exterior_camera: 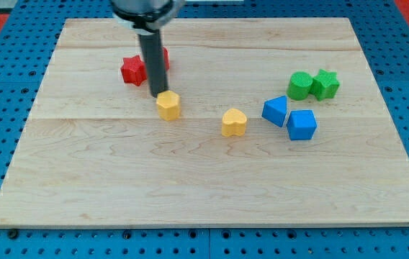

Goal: Push the yellow heart to the top left

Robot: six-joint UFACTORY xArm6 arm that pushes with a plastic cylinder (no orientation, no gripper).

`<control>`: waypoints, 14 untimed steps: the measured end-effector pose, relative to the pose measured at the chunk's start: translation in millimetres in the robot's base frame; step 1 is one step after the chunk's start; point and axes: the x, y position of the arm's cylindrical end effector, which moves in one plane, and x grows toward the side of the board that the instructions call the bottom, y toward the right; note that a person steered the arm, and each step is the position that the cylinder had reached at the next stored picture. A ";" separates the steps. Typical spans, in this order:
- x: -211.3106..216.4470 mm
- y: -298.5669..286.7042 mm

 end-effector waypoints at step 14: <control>-9.0 -55.8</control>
